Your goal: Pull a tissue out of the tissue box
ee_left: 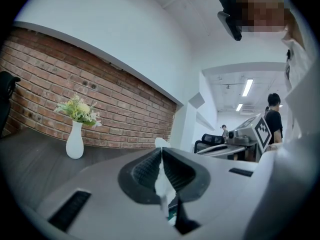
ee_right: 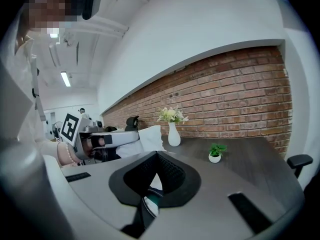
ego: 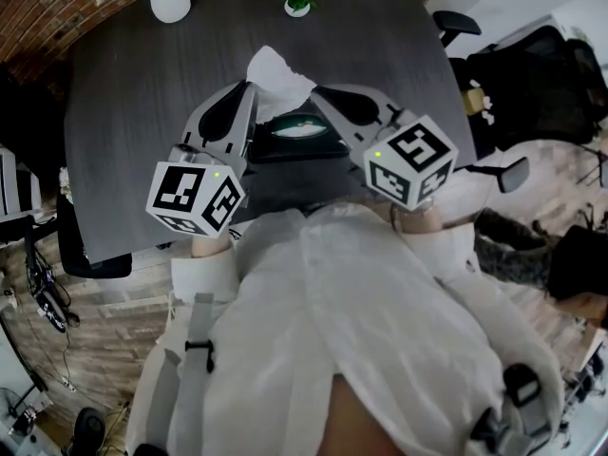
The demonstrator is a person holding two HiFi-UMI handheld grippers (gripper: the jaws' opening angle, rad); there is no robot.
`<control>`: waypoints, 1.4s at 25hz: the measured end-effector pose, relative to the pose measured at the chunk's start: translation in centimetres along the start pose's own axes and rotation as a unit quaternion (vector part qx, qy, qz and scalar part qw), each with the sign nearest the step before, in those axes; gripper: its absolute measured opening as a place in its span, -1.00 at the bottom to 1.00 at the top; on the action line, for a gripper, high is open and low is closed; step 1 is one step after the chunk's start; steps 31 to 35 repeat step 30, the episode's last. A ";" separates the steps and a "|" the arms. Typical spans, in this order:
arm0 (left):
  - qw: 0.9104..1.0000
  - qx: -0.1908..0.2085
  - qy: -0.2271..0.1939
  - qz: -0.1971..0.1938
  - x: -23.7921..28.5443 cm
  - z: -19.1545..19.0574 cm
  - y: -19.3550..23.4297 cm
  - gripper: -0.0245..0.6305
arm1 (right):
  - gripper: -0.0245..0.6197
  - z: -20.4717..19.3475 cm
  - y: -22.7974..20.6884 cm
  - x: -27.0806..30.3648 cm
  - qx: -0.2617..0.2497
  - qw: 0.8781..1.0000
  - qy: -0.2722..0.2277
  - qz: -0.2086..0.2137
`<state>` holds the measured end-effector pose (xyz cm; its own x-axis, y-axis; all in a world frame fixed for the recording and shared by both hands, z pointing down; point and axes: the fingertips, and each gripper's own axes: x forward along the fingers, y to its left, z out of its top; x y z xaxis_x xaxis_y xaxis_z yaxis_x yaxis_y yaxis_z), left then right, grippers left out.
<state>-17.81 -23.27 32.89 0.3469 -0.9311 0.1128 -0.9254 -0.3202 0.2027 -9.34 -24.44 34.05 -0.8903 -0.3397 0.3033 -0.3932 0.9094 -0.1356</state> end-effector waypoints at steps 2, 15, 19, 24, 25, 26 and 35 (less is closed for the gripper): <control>1.000 0.001 -0.001 -0.004 0.0 0.1 -0.1 -0.90 | -0.91 -0.2 0.2 0.0 -0.002 1.000 0.004 0.001; 1.000 -0.005 0.003 -0.012 -0.1 -0.5 -0.7 -0.90 | -0.91 -0.9 -0.6 -1.1 -0.007 1.000 0.006 -0.030; 1.000 -0.008 0.007 -0.010 -0.3 -0.7 -0.6 -0.90 | -0.91 -1.2 -0.8 -1.2 -0.001 0.999 0.010 -0.036; 1.000 -0.009 0.014 -0.010 -0.6 -1.4 -0.6 -0.90 | -0.91 -1.6 -0.3 -1.3 -0.002 0.999 0.013 -0.035; 1.000 -0.010 0.015 -0.010 -0.7 -1.5 -0.5 -0.90 | -0.91 -1.6 -0.2 -1.2 -0.002 0.999 0.013 -0.034; 1.000 -0.010 0.015 -0.011 -0.7 -1.5 -0.5 -0.90 | -0.91 -1.7 -0.1 -1.2 -0.002 0.999 0.012 -0.034; 1.000 -0.010 0.017 -0.012 -0.8 -1.6 -0.4 -0.90 | -0.91 -2.2 -0.3 -1.1 0.014 0.999 0.010 -0.041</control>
